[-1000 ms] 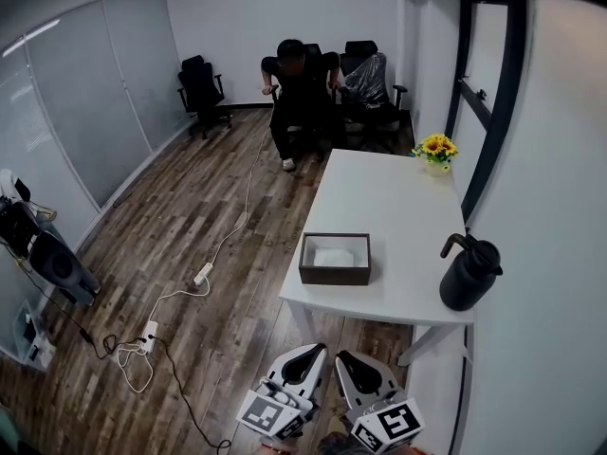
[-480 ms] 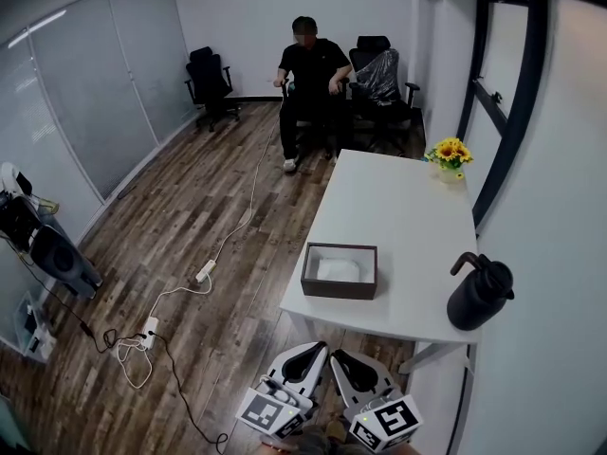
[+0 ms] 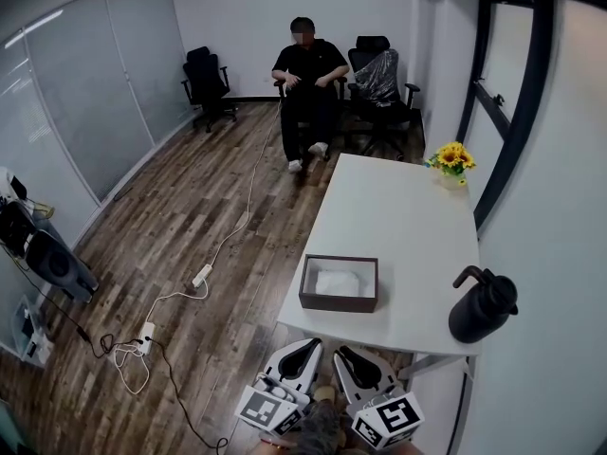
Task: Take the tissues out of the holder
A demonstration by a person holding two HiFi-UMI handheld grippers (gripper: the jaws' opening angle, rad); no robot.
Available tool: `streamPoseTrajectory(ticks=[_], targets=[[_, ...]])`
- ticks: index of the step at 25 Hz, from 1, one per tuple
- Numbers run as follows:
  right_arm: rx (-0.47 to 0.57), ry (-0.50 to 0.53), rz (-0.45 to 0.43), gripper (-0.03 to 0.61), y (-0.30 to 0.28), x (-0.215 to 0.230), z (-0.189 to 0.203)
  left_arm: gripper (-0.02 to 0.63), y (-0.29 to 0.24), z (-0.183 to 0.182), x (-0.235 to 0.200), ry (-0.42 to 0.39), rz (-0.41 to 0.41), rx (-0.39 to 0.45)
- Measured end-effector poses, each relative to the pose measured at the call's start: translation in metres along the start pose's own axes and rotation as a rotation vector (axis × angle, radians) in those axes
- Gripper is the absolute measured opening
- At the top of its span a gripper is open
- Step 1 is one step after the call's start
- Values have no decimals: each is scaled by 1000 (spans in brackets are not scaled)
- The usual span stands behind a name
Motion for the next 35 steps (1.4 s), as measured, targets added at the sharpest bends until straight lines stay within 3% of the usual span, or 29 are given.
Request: streamPoseTrajectory(ticks=[9, 16, 23, 30, 35], targets=[[-56, 52, -4, 23, -52, 33, -4, 8, -33, 12, -46, 14, 11, -17], [-127, 128, -64, 25, -97, 55, -8, 8, -60, 21, -84, 35, 15, -41], [-297, 202, -165, 54, -148, 83, -8, 8, -79, 34, -117, 52, 20, -53], [-514, 421, -330, 65, -189, 100, -7, 8, -93, 50, -128, 100, 25, -62], [-640, 542, -381, 103, -211, 111, -2, 8, -99, 54, -132, 128, 27, -61]])
Point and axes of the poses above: the fingertips, and each gripper's own axes: y backward along the fingers, x to its right, z out of its underside, the point moved 8 cm from there along y, backward along the fingers, and after that the axes turned 8 degrees about z, right-handed, at the moved point
